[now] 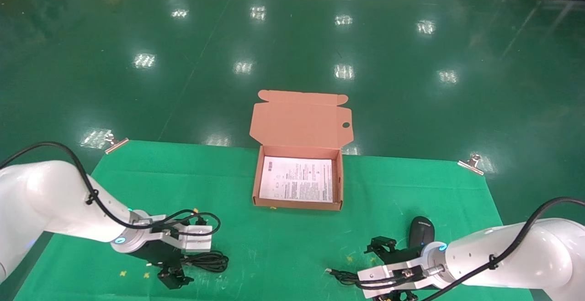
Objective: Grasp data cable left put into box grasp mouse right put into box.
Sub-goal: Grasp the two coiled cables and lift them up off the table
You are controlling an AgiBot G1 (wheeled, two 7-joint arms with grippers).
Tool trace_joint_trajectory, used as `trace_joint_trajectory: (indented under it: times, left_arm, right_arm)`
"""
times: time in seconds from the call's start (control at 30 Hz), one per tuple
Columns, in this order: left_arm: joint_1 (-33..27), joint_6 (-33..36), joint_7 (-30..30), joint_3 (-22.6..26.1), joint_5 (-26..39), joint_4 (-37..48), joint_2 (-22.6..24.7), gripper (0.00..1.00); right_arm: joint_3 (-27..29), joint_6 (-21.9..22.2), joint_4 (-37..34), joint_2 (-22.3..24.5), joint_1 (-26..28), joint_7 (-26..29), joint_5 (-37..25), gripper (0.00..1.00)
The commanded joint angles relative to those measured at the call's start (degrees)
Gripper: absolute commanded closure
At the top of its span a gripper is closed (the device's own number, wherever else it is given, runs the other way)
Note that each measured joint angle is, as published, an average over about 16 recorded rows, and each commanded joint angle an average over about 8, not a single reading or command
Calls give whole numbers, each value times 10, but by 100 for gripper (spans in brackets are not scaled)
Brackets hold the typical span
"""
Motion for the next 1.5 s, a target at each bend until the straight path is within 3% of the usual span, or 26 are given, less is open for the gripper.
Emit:
trace_joint_trajectory:
  times: [0.03, 1.5]
  left_arm:
    - [0, 1, -2, 0, 0, -3, 0, 100]
    - [0, 6, -7, -1, -1, -17, -3, 100]
  right_arm:
    - [0, 0, 2, 1, 0, 1, 0, 100]
    - [2, -3, 11, 6, 1, 5, 1, 100]
